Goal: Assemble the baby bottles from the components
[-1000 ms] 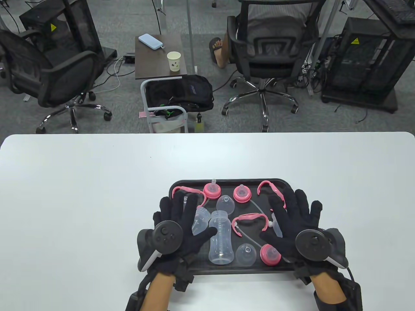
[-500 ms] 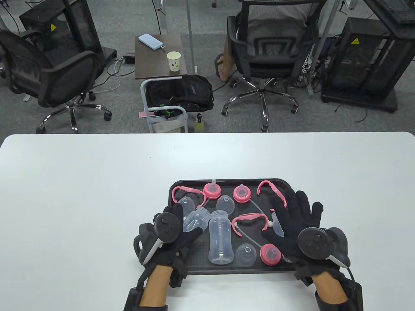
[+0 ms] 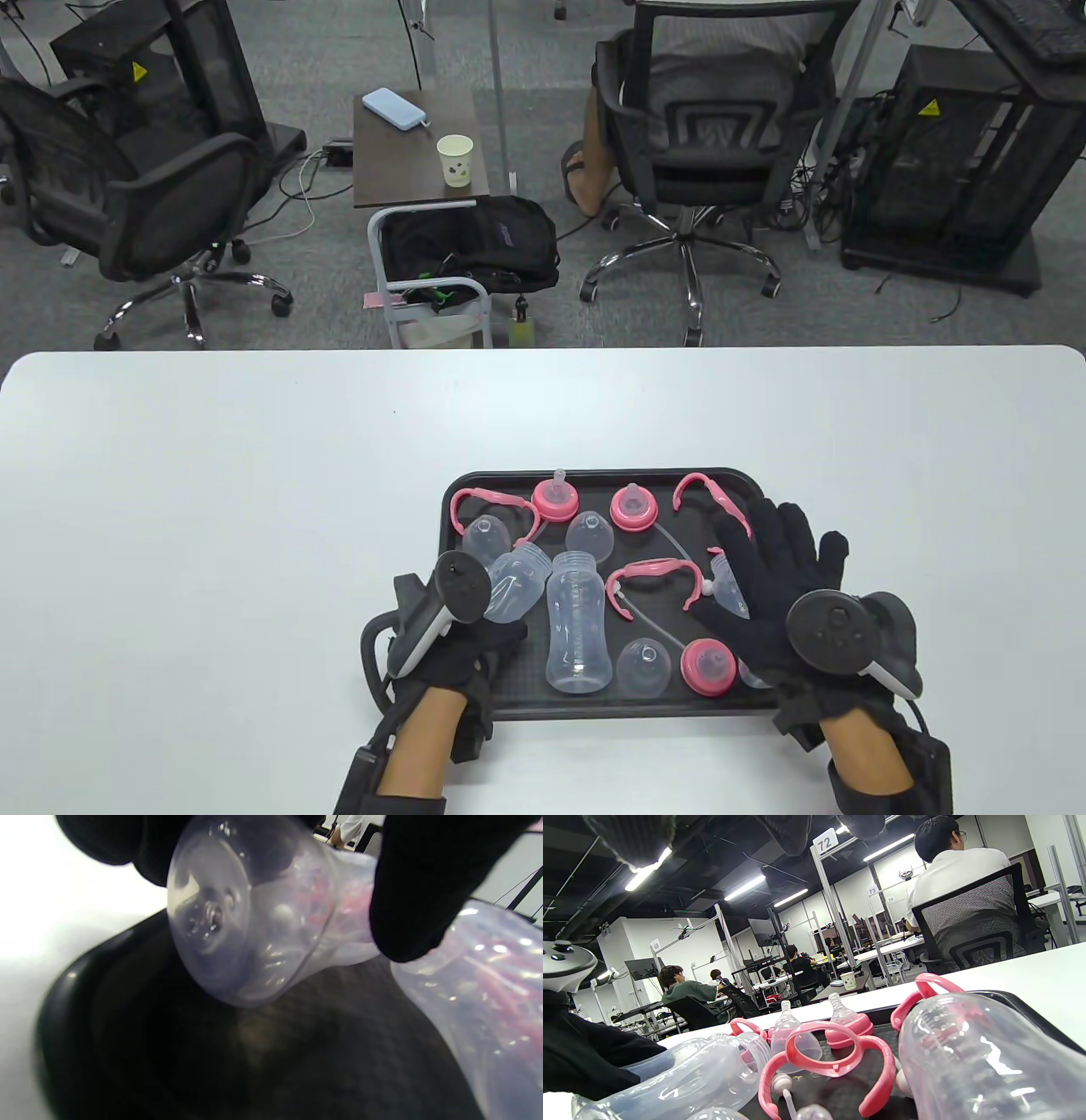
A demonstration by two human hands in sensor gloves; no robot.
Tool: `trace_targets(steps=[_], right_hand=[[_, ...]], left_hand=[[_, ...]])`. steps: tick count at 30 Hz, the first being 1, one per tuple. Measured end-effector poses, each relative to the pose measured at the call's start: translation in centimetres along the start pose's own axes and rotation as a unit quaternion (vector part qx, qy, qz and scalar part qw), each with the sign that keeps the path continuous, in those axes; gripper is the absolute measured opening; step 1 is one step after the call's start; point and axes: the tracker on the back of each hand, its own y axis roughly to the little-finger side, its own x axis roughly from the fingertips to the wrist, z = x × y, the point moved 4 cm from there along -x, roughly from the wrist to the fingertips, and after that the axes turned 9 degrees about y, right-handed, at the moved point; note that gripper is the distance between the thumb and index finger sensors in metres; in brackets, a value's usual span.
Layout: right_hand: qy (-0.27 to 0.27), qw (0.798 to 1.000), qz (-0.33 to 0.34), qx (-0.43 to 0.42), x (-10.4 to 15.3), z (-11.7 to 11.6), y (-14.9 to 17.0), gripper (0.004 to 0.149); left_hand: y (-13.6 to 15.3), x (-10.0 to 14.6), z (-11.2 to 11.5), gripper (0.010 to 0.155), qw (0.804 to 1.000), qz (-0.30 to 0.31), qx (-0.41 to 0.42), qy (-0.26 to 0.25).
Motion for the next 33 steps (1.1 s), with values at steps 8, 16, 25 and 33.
trace_targets(steps=[8, 16, 25, 33], right_hand=[[-0.005, 1.0, -0.004, -0.004, 0.0, 0.0, 0.1, 0.088], [-0.015, 1.0, -0.009, -0.006, 0.0, -0.2, 0.2, 0.087], [-0.022, 1.0, -0.017, -0.007, -0.1, -0.2, 0.4, 0.087], [-0.027, 0.999, -0.022, -0.01, -0.1, -0.3, 0.6, 0.087]], left_hand=[[-0.1, -0.5, 0.6, 0.098, 1.0, -0.019, -0.022, 0.004], [0.2, -0.4, 0.4, 0.093, 1.0, -0.011, -0.002, 0.006], [1.3, 0.0, -0.2, 0.092, 0.999, 0.015, 0.05, 0.002], [1.5, 0.9, -1.1, 0.091, 0.996, 0.034, 0.084, -0.011]])
